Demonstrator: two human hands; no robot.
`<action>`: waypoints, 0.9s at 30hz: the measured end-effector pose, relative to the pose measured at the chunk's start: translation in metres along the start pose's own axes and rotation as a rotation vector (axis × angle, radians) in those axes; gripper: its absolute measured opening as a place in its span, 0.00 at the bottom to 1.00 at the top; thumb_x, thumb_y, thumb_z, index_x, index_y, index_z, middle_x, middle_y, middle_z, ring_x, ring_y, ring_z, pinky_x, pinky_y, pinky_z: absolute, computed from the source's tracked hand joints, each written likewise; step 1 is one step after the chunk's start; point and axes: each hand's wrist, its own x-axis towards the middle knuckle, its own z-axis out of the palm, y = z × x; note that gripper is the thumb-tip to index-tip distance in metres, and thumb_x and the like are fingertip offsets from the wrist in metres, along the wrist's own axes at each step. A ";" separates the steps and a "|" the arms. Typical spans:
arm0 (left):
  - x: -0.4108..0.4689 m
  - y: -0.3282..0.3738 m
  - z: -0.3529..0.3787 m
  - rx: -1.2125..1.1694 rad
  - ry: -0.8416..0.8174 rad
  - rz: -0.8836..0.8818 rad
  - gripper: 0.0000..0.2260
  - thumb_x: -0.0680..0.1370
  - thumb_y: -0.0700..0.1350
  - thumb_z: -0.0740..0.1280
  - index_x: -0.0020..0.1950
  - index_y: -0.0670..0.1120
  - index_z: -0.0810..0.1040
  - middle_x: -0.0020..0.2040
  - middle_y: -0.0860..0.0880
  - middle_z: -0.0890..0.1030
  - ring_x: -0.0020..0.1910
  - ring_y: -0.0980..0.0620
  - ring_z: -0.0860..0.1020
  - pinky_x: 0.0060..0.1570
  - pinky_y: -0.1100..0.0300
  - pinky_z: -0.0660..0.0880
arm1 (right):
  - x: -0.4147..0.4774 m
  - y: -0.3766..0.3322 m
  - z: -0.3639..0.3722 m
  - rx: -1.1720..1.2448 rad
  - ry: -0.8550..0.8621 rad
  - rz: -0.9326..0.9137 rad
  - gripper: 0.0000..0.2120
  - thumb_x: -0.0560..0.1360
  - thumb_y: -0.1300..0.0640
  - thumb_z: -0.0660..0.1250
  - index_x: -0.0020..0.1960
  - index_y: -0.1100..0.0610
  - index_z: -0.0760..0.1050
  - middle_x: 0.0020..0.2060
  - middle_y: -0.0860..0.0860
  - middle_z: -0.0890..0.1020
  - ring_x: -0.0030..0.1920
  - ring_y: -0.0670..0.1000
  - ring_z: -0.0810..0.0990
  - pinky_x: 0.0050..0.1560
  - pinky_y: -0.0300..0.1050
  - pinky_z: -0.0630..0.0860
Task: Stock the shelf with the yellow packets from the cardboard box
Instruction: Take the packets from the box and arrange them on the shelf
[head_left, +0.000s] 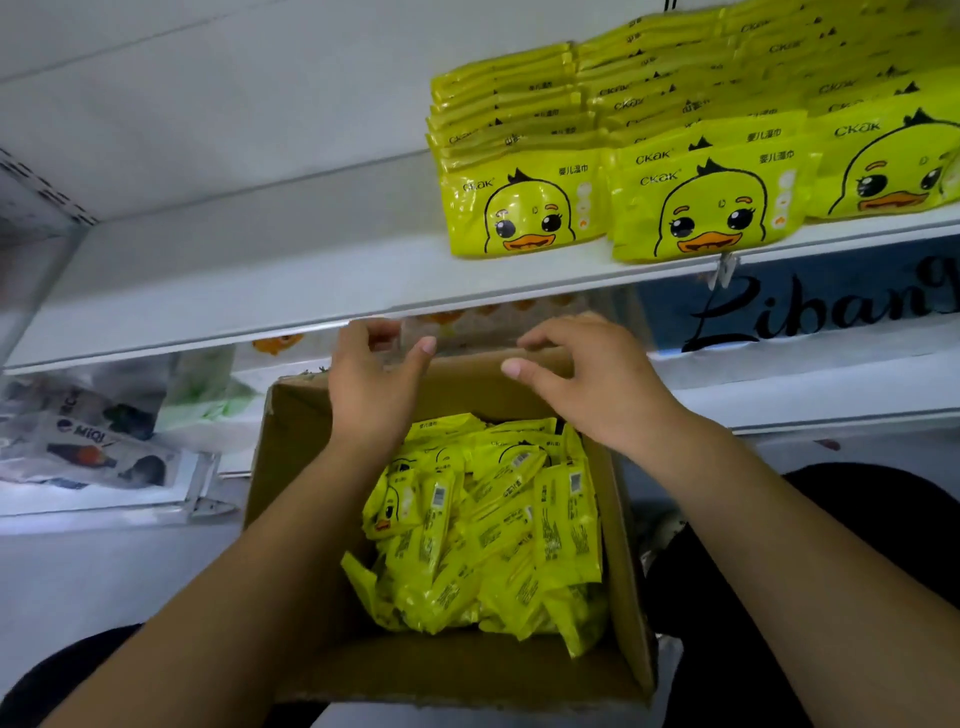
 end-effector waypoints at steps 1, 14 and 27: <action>-0.014 -0.013 -0.010 0.024 0.010 -0.038 0.15 0.76 0.51 0.76 0.59 0.49 0.77 0.57 0.51 0.79 0.57 0.53 0.77 0.56 0.60 0.70 | -0.005 -0.003 0.007 0.010 -0.065 0.012 0.16 0.75 0.42 0.71 0.56 0.52 0.82 0.51 0.47 0.83 0.56 0.49 0.76 0.56 0.46 0.73; -0.132 -0.140 -0.067 0.438 0.247 -0.380 0.42 0.76 0.58 0.73 0.78 0.35 0.60 0.77 0.34 0.64 0.77 0.33 0.60 0.77 0.37 0.54 | -0.018 0.017 0.157 -0.284 -0.648 0.365 0.29 0.80 0.38 0.62 0.54 0.65 0.81 0.52 0.62 0.83 0.53 0.62 0.80 0.54 0.53 0.77; -0.129 -0.167 -0.050 0.605 0.326 -0.375 0.34 0.81 0.60 0.60 0.75 0.34 0.63 0.69 0.33 0.70 0.65 0.34 0.69 0.66 0.38 0.63 | -0.003 0.051 0.219 -0.276 -0.183 1.073 0.54 0.69 0.41 0.78 0.78 0.63 0.48 0.75 0.64 0.61 0.74 0.63 0.63 0.68 0.56 0.68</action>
